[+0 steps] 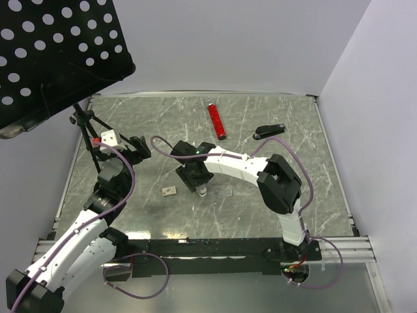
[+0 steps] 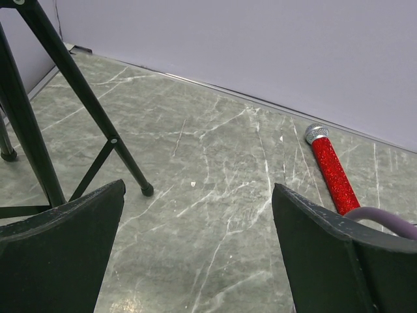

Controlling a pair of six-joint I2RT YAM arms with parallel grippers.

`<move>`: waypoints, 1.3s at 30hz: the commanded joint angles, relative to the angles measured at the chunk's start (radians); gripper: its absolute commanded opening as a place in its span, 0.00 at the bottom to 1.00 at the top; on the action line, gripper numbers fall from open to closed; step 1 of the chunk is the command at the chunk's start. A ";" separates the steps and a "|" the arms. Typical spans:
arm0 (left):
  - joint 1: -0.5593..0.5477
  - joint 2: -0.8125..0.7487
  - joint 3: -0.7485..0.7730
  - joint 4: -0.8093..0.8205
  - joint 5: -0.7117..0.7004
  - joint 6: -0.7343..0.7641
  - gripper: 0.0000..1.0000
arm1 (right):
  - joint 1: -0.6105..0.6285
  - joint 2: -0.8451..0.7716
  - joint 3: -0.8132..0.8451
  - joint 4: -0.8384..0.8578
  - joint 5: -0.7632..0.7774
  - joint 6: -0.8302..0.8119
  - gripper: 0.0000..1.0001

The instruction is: Load the staples into the stapler

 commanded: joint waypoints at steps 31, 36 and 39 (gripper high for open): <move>0.024 -0.038 0.024 0.037 0.035 -0.005 0.99 | -0.676 -0.419 -0.356 0.122 -0.026 -0.023 0.30; 0.024 -0.052 0.024 0.040 0.049 -0.007 1.00 | -0.953 -0.448 -0.435 0.156 -0.039 -0.034 0.31; 0.024 -0.062 0.022 0.043 0.049 -0.005 0.99 | -1.047 -0.415 -0.449 0.192 -0.062 -0.017 0.31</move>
